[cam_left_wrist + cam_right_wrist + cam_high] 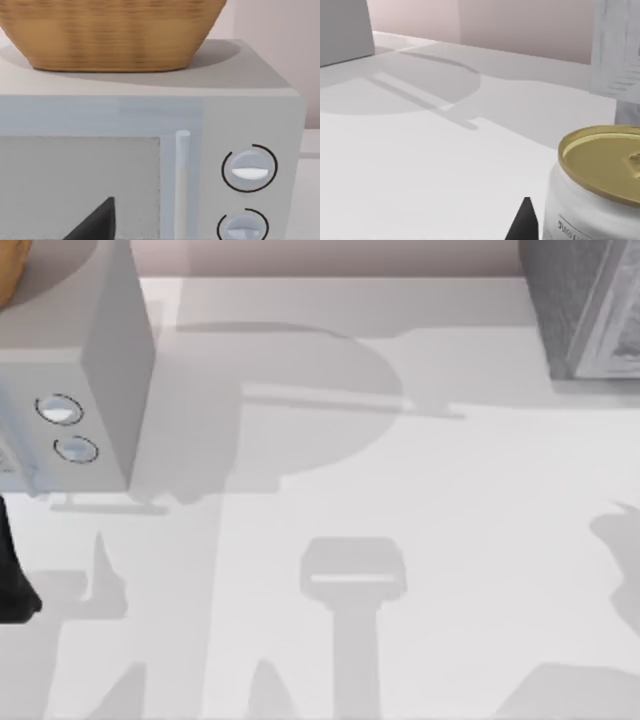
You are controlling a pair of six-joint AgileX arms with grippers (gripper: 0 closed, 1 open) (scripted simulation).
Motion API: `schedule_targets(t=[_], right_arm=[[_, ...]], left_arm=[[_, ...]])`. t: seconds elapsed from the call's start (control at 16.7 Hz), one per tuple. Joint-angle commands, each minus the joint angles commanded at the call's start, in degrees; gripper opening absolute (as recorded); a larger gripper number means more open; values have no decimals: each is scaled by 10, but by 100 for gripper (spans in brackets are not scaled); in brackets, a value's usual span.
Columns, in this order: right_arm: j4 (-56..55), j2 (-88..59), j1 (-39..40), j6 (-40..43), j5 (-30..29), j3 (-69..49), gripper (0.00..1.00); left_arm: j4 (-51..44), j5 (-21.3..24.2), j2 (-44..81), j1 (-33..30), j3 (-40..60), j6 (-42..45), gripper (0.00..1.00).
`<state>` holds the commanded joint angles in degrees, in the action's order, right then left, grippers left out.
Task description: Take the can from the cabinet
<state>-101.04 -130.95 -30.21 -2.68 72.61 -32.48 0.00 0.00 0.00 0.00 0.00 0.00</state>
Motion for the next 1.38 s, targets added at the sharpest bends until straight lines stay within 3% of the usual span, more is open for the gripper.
schedule_targets(t=[0.66, 1.38], right_arm=[[9, -18, 45, 6, -45, -21, 0], [9, -18, 45, 6, -45, -21, 90]], left_arm=[[0, 0, 0, 0, 0, 0, 100], [0, 0, 0, 0, 0, 0, 100]])
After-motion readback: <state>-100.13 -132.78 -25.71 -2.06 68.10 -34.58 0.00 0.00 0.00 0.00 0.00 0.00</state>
